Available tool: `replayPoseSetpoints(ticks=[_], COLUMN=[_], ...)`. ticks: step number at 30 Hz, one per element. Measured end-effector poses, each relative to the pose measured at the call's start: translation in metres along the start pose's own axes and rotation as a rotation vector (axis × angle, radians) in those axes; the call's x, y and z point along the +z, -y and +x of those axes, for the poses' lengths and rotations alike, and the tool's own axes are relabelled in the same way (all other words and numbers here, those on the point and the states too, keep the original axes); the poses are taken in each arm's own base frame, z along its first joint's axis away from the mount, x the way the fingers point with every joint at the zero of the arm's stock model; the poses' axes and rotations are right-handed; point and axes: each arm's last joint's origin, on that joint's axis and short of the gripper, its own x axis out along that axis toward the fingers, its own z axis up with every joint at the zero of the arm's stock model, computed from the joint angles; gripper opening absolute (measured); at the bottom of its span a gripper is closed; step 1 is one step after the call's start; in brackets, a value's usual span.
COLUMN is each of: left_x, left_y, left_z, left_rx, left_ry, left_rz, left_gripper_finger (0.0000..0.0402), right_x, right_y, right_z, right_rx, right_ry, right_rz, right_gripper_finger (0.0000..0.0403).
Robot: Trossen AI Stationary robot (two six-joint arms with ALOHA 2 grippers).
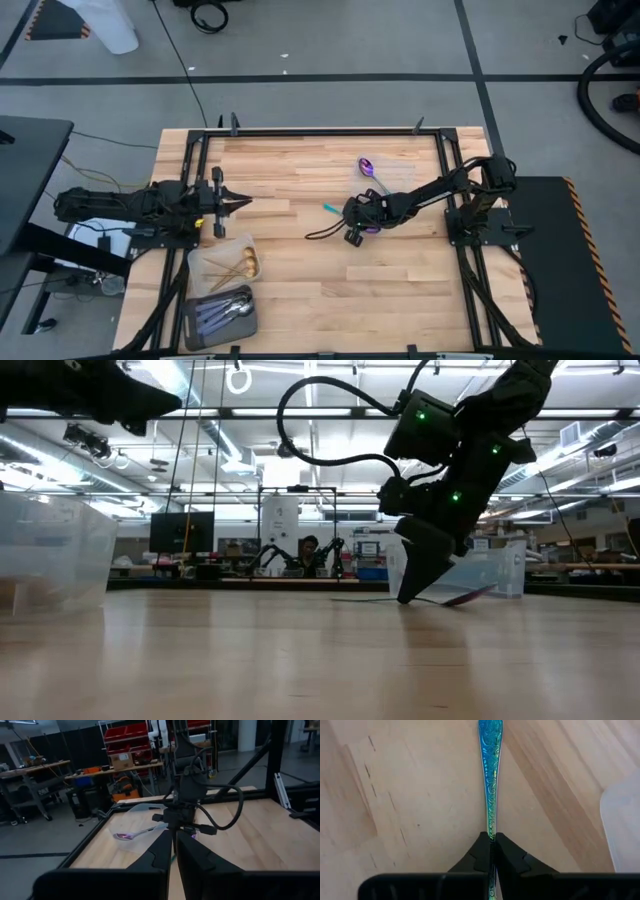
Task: Sort silverware by color (type)
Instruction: Put the blue spoon into the top transparent bin
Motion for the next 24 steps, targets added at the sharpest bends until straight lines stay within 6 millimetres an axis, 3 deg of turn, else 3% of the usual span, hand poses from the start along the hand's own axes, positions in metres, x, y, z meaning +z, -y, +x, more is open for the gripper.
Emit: replayPoseSetpoints(ticks=[16, 24], left_x=[-0.047, -0.058], left_y=[0.006, 0.008], left_z=[-0.004, -0.003], left_rx=[0.000, 0.001], left_ry=[-0.039, -0.045], left_rz=[-0.217, -0.270], left_gripper_finger=[0.0034, 0.0034], right_x=[0.032, 0.049], right_y=[0.011, 0.012], right_z=[-0.001, -0.006], right_rx=[0.046, 0.085], right_ry=[0.052, 0.091], right_rz=[-0.111, -0.150], right_gripper_finger=[0.0015, 0.0015])
